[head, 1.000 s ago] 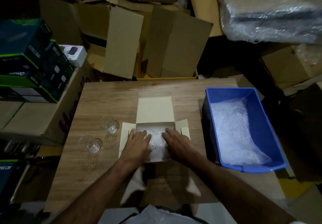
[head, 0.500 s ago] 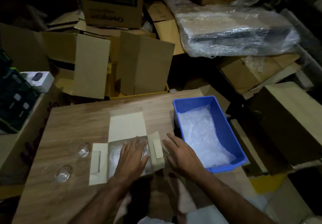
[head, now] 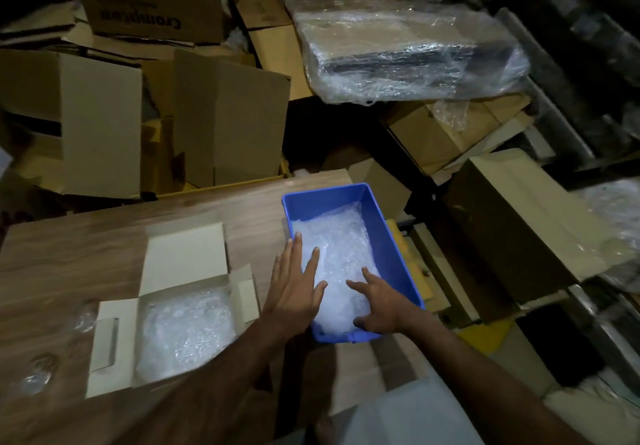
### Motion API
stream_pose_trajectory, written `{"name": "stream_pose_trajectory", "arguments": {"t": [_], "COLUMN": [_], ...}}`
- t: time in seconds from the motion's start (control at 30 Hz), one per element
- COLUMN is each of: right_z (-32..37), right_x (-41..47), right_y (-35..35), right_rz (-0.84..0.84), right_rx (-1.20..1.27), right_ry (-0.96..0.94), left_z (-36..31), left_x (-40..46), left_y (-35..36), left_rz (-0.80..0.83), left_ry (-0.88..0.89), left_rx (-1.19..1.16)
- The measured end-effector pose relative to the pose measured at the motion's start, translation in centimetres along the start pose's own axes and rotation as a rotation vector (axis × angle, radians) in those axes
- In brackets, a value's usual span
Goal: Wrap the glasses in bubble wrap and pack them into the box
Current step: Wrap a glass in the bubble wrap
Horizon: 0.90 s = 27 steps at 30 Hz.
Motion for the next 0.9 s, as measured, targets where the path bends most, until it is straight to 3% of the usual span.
{"name": "stream_pose_trajectory", "arguments": {"t": [0.13, 0.3, 0.5, 0.7, 0.9], "right_z": [-1.0, -0.2, -0.4, 1.3, 2.9], "right_x": [2.6, 3.6, 3.8, 2.7, 2.5], "right_y": [1.1, 1.1, 0.1, 1.0, 1.0], "right_rz": [0.176, 0.150, 0.015, 0.242, 0.311], "right_rx": [-0.072, -0.254, -0.182, 0.004, -0.019], "right_ry": [0.025, -0.043, -0.091, -0.243, -0.208], "left_z": [0.7, 0.8, 0.5, 0.4, 0.6], "left_x": [1.0, 1.4, 1.4, 1.4, 1.4], "left_y": [2.0, 2.5, 2.4, 2.4, 2.4], "left_rz": [0.016, -0.004, 0.009, 0.051, 0.089], "left_ry": [-0.069, -0.076, -0.101, -0.151, -0.191], "left_rx": [0.058, 0.126, 0.060, 0.046, 0.035]}}
Point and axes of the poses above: each hand's wrist, its own x-axis towards the middle knuckle, its own y-axis out of the palm, z = x × y, the point moved 9 cm from there along x, towards the middle knuckle, and after that the axes turned 10 degrees about z, right-handed, at the moved point
